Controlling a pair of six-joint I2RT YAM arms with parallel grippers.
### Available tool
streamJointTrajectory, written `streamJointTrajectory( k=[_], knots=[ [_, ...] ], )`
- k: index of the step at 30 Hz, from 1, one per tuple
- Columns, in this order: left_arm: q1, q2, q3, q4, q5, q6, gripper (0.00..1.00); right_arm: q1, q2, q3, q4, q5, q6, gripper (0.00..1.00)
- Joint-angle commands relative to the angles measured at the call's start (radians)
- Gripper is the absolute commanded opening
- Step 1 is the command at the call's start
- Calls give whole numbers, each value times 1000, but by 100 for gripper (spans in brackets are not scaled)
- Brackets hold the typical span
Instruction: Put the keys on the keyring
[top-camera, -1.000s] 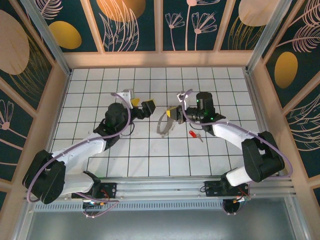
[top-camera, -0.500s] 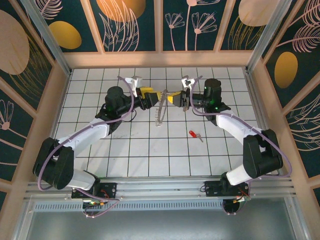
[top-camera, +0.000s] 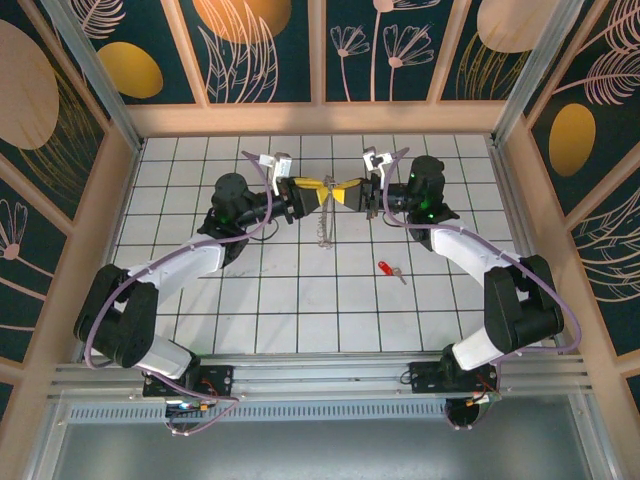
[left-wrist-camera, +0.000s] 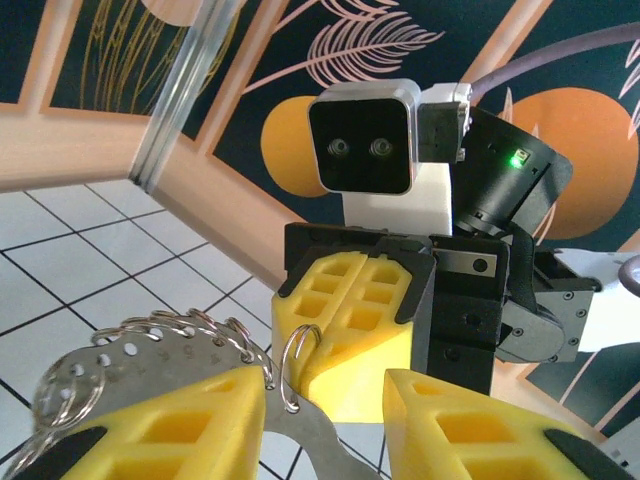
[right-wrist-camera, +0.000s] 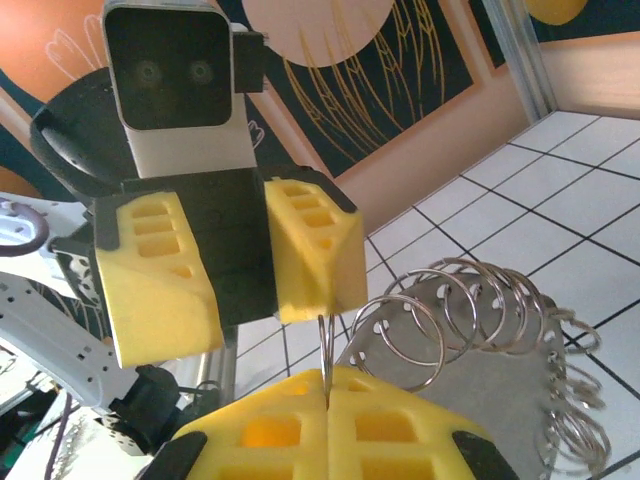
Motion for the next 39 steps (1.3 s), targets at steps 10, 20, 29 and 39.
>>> streamJointTrajectory(
  k=[10, 20, 29, 39],
  knots=[
    [-19, 25, 2, 99, 44, -23, 30, 30, 7, 3, 61, -25, 10, 0],
    [-30, 21, 3, 114, 53, -25, 9, 37, 8, 5, 39, -11, -4, 0],
    [-42, 37, 9, 89, 48, 1, 0, 40, 8, 19, 18, 13, -1, 0],
    [-42, 10, 5, -17, -27, 135, 0, -9, -102, 4, -160, 215, -42, 69]
  ],
)
